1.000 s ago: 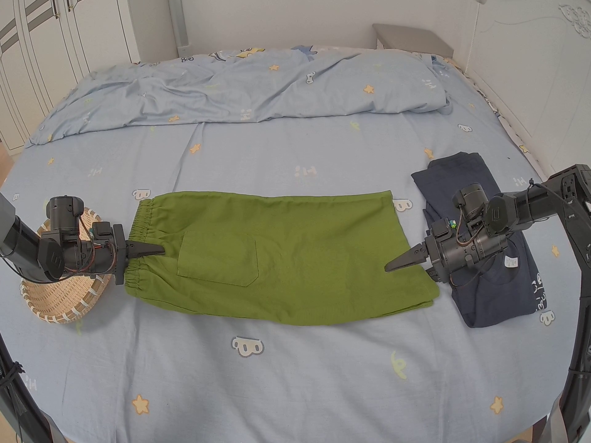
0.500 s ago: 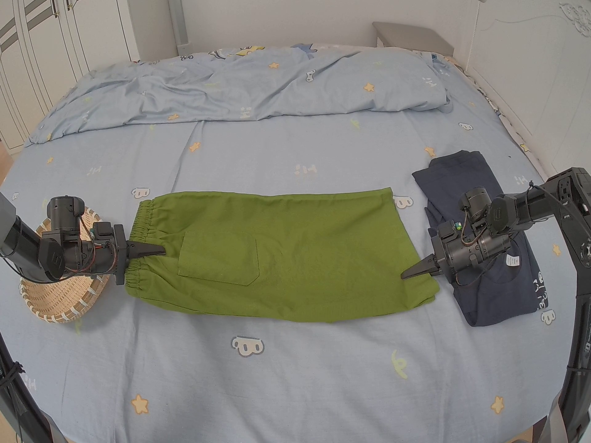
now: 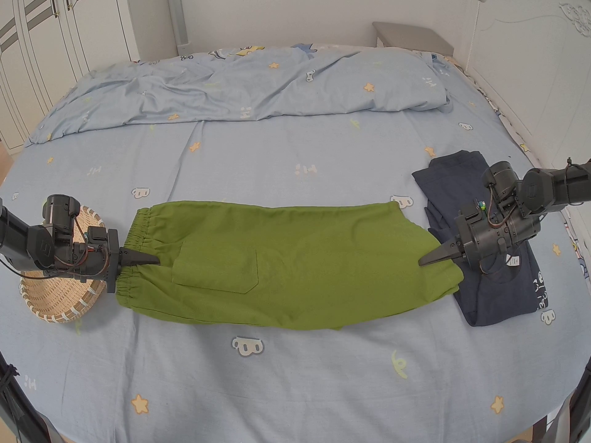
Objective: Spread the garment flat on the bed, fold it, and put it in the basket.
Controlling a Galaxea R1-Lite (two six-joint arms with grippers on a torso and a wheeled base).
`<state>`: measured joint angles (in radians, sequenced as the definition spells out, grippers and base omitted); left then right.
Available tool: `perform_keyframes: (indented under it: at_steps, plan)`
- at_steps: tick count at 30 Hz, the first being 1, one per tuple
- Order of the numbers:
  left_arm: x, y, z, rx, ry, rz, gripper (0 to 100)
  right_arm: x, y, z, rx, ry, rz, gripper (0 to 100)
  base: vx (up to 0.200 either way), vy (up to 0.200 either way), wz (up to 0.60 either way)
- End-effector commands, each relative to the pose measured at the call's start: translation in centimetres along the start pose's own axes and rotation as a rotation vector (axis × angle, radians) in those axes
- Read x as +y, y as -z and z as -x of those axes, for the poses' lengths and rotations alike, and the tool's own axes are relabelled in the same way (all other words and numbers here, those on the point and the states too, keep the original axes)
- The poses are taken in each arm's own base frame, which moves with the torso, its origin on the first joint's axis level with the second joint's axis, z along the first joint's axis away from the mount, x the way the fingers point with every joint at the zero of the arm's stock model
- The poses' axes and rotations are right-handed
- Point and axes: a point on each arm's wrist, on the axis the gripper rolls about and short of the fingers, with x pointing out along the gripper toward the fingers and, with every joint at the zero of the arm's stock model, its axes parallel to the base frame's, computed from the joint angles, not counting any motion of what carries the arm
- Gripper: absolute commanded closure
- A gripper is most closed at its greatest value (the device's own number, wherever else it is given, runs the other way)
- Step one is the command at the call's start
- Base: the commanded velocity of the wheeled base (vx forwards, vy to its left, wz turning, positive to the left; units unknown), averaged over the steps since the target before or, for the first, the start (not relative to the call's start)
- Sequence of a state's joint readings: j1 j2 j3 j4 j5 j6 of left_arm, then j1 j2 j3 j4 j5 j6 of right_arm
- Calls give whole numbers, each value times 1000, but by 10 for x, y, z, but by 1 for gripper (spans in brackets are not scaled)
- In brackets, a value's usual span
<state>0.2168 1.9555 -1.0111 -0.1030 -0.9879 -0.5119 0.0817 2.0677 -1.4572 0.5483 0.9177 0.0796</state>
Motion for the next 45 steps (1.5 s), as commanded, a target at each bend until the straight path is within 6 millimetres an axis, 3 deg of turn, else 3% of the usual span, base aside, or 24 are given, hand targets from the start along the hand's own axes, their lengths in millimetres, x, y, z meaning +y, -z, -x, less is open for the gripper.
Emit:
perform_keyframes:
  at_steps: [1, 2, 4, 6, 7, 9, 11, 12, 15, 18, 27, 28, 37, 40, 45]
  plan:
    - [-7, 7, 18, -2, -20, -36, 100, 24, 27, 22, -8, 4, 9, 100, 0, 0, 0]
    - [-5, 21, 27, 37, -52, -44, 100, 20, 51, 20, 22, 10, -29, 100, 0, 0, 0]
    - [5, 38, 37, 76, -85, -63, 100, 11, 79, 14, 41, 9, -52, 100, 0, 0, 0]
    - [5, 39, 38, 76, -86, -67, 100, 10, 80, 14, 42, 9, -54, 100, 0, 0, 0]
    - [14, 58, 49, 106, -106, -78, 100, 3, 111, 7, 54, 9, -52, 100, 0, 0, 0]
    - [19, 71, 54, 127, -113, -74, 100, -3, 134, 3, 64, 9, -62, 100, 0, 0, 0]
    - [21, 77, 57, 134, -116, -71, 100, -5, 144, 1, 70, 9, -65, 100, 0, 0, 0]
    - [27, 91, 60, 151, -119, -63, 100, -8, 164, -7, 94, 2, -54, 100, 0, 0, 0]
    - [31, 110, 62, 168, -124, -39, 100, -14, 193, -13, 110, -1, -54, 100, 0, 0, 0]
    - [34, 117, 63, 166, -126, -32, 100, -18, 208, -14, 111, -6, -53, 100, 0, 0, 0]
    - [44, 126, 67, 127, -139, -35, 100, -22, 217, -17, 95, -13, -21, 100, 0, 0, 0]
    - [44, 125, 67, 124, -138, -35, 100, -22, 217, -18, 98, -13, -21, 0, 0, 0, 0]
    - [31, 129, 76, 92, -174, -83, 100, -19, 216, -16, 85, -13, -4, 0, 0, 0, 0]
    - [2, 137, 91, 29, -220, -180, 100, 5, 198, 2, -38, -15, 110, 0, 0, 0, 0]
    - [-25, 142, 107, -28, -317, -264, 100, 43, 176, 23, -153, -14, 175, 0, 0, 0, 0]
